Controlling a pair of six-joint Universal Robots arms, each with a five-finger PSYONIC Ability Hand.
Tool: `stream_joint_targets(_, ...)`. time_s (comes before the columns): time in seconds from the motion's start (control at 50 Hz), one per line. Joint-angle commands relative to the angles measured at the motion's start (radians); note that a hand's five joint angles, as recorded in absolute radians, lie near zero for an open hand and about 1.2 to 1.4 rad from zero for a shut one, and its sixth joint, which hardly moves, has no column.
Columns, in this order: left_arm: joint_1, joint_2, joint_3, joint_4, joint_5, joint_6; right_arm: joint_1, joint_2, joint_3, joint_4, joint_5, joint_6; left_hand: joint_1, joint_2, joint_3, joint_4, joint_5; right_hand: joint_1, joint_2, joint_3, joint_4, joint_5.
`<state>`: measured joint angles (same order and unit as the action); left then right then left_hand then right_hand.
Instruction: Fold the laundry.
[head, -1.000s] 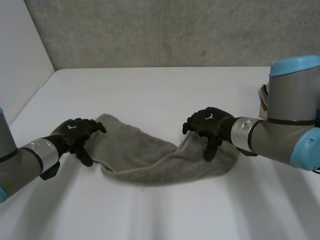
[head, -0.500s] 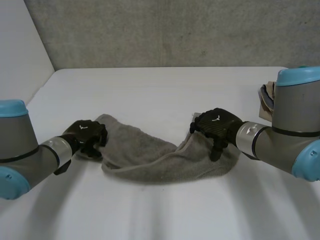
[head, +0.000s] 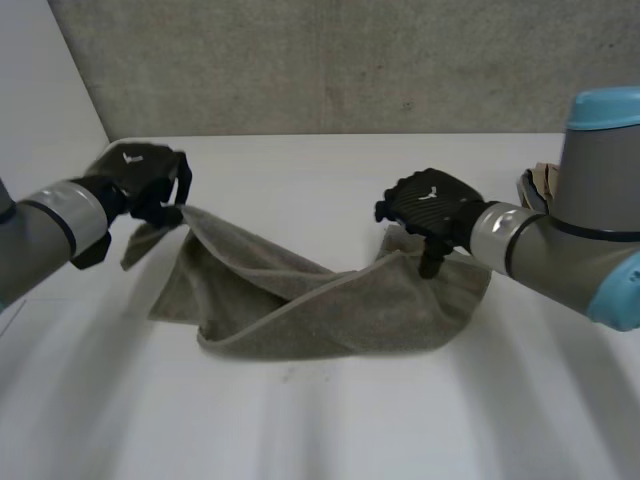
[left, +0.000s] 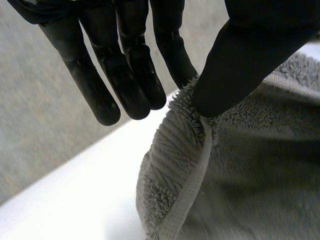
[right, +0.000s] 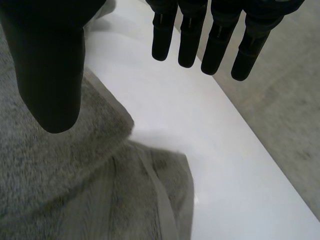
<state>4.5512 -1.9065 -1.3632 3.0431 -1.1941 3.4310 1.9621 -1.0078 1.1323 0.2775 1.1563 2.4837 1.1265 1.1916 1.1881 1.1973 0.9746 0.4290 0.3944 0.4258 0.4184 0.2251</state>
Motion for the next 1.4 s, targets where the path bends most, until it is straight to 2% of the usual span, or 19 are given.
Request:
stream_joint_targets(0.02,-0.004,0.072,-0.007,-0.006,0.005,-0.007,0.069,0.132,-0.112,0.060,-0.006,-0.034,0.270,0.205,0.208,0.199,0.247,0.048,0.082,0.051,0.058,0.077)
stream_joint_targets(0.12,-0.008,0.052,0.018,0.005,-0.001,-0.006,0.092,0.225,-0.169,0.097,0.003,-0.065,0.270,0.205,0.208,0.199,0.247,0.408,0.443,0.411,0.419,0.437)
stream_joint_targets(0.14,-0.008,0.043,0.028,0.011,-0.002,-0.006,0.095,0.236,-0.180,0.100,0.006,-0.072,0.270,0.205,0.208,0.199,0.247,0.540,0.574,0.543,0.550,0.569)
stream_joint_targets(0.16,-0.009,0.018,0.060,0.026,-0.008,-0.004,0.098,0.251,-0.202,0.101,0.014,-0.090,0.270,0.205,0.208,0.199,0.247,0.899,0.933,0.902,0.909,0.928)
stream_joint_targets(0.18,-0.011,0.006,0.081,0.034,-0.013,-0.004,0.098,0.255,-0.219,0.097,0.019,-0.097,0.270,0.205,0.208,0.199,0.247,0.967,1.001,0.970,0.977,0.996)
stream_joint_targets(0.3,-0.015,-0.085,0.294,0.069,-0.084,-0.016,0.090,0.186,-0.309,-0.047,0.141,-0.034,0.270,0.205,0.208,0.199,0.247,0.967,1.002,0.970,0.978,0.997)
stream_joint_targets(0.38,-0.023,-0.138,0.493,0.085,-0.178,-0.059,0.075,0.013,-0.186,-0.269,0.203,0.092,0.270,0.205,0.208,0.199,0.247,0.967,1.002,0.970,0.978,0.997)
stream_joint_targets(0.46,-0.023,-0.151,0.596,0.083,-0.229,-0.119,0.061,-0.134,0.019,-0.409,0.163,0.112,0.270,0.205,0.208,0.199,0.247,0.967,1.002,0.970,0.978,0.997)
stream_joint_targets(0.52,-0.024,-0.138,0.608,0.079,-0.228,-0.147,0.051,-0.205,0.154,-0.411,0.116,0.068,0.270,0.205,0.208,0.199,0.247,0.967,1.002,0.970,0.978,0.997)
stream_joint_targets(0.66,-0.035,-0.072,0.517,0.079,-0.171,-0.202,0.064,-0.291,0.523,-0.147,-0.044,-0.161,0.270,0.205,0.208,0.199,0.247,0.967,1.002,0.970,0.978,0.997)
stream_joint_targets(0.68,-0.037,-0.063,0.500,0.079,-0.165,-0.205,0.075,-0.282,0.543,-0.117,-0.055,-0.193,0.270,0.205,0.208,0.199,0.247,0.859,0.894,0.863,0.870,0.889)
stream_joint_targets(0.7,-0.044,-0.048,0.468,0.079,-0.153,-0.208,0.093,-0.259,0.552,-0.060,-0.072,-0.253,0.270,0.205,0.208,0.199,0.247,0.094,0.128,0.097,0.104,0.123)
stream_joint_targets(0.72,-0.047,-0.039,0.452,0.079,-0.148,-0.205,0.100,-0.246,0.543,-0.040,-0.069,-0.279,0.270,0.205,0.208,0.199,0.247,-0.254,-0.220,-0.251,-0.244,-0.225)
stream_joint_targets(0.8,-0.069,0.004,0.385,0.085,-0.127,-0.205,0.077,-0.206,0.393,-0.054,-0.011,-0.200,0.270,0.205,0.208,0.199,0.247,-0.254,-0.220,-0.251,-0.244,-0.225)
stream_joint_targets(0.86,-0.078,0.047,0.337,0.079,-0.116,-0.210,0.017,-0.190,0.228,-0.073,0.042,0.022,0.270,0.205,0.208,0.199,0.247,-0.254,-0.220,-0.251,-0.244,-0.225)
stream_joint_targets(0.94,-0.081,0.125,0.270,0.066,-0.104,-0.213,-0.035,-0.131,0.048,-0.089,0.034,0.240,0.270,0.205,0.208,0.199,0.247,-0.254,-0.220,-0.251,-0.244,-0.225)
stream_joint_targets(1.16,-0.080,0.389,0.070,0.028,0.011,-0.225,0.012,0.184,-0.282,-0.037,-0.066,0.300,0.270,0.205,0.208,0.199,0.247,-0.254,-0.220,-0.251,-0.244,-0.225)
stream_joint_targets(1.22,-0.081,0.470,-0.009,0.025,0.045,-0.233,0.067,0.293,-0.339,-0.055,-0.150,0.305,0.270,0.205,0.208,0.199,0.247,-0.254,-0.220,-0.251,-0.244,-0.225)
stream_joint_targets(1.4,-0.078,0.612,-0.131,0.014,0.106,-0.237,0.179,0.411,-0.410,-0.171,-0.178,0.380,0.270,0.205,0.208,0.199,0.247,-0.254,-0.220,-0.251,-0.244,-0.225)
